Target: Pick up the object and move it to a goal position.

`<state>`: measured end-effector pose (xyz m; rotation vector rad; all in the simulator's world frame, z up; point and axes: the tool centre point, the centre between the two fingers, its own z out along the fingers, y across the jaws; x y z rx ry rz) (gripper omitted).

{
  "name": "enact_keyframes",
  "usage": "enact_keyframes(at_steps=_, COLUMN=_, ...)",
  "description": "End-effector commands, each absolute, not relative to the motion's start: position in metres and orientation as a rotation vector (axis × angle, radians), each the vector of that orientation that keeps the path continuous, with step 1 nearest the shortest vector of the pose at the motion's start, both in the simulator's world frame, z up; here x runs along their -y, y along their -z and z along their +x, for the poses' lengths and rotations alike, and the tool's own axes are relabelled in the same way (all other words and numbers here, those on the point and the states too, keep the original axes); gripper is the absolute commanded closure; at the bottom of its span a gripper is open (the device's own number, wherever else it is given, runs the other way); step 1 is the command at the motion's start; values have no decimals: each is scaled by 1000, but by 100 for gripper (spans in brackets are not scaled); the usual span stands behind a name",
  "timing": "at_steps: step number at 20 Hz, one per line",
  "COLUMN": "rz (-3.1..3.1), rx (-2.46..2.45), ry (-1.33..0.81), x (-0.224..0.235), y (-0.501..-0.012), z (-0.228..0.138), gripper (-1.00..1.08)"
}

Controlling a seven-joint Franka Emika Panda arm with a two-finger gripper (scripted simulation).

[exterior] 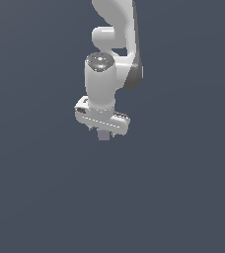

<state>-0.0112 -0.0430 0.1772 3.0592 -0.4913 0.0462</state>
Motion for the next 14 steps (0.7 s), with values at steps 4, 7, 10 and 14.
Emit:
enact_keyframes(at_steps=4, rz=3020, rx=729, ry=-43, x=43, y=-171, z=-20, gripper=-92)
enact_keyframes(at_steps=7, rz=2990, rx=856, ry=-41, x=43, y=-167, z=-25, gripper=-92)
enact_keyframes(at_steps=10, rz=2955, rx=983, ry=-39, x=43, y=-164, z=-30, gripper=-92)
enact_keyframes(at_steps=14, rz=2900, rx=1150, ry=-35, x=43, y=-160, z=-36, gripper=-92)
